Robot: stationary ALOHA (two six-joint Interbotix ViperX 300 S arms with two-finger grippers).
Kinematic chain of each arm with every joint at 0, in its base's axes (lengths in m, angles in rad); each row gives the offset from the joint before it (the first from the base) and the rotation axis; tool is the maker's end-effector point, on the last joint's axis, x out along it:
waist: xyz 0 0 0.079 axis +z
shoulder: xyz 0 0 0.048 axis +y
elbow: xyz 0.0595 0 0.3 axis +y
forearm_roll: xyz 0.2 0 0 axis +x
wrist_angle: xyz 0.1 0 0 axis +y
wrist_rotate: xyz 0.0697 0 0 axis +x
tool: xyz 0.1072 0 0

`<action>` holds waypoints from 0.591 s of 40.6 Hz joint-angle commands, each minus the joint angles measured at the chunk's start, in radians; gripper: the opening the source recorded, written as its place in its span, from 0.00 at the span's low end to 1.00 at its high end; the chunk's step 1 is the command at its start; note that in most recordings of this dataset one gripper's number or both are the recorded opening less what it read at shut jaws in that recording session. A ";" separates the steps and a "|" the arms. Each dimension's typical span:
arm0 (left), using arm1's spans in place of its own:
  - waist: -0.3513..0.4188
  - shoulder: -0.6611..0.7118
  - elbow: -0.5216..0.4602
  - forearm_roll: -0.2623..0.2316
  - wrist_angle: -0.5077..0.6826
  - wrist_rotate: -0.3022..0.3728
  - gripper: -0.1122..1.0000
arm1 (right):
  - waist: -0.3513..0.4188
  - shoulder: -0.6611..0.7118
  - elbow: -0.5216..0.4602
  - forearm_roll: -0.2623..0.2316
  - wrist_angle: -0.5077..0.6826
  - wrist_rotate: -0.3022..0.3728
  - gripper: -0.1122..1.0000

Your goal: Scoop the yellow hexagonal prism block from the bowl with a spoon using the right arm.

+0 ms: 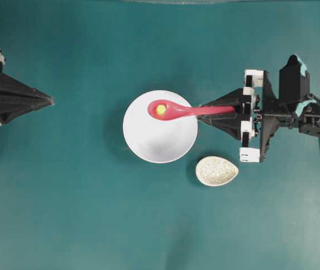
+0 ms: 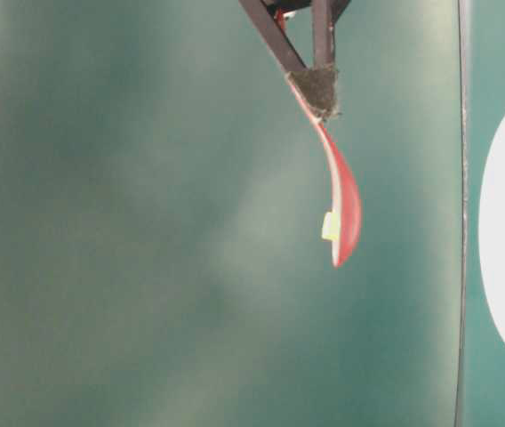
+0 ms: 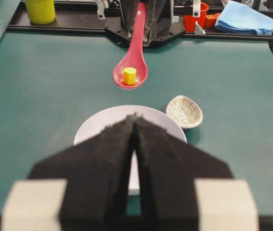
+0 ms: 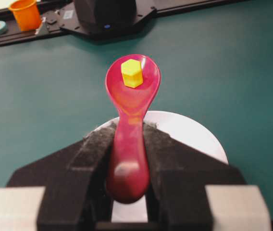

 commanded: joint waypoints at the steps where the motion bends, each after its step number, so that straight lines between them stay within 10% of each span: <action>1: 0.002 0.005 -0.026 0.003 -0.011 -0.002 0.11 | 0.005 -0.023 -0.009 -0.003 -0.014 -0.002 0.31; 24: 0.002 0.005 -0.026 0.003 -0.011 -0.002 0.11 | 0.005 -0.021 -0.008 -0.011 -0.017 -0.008 0.31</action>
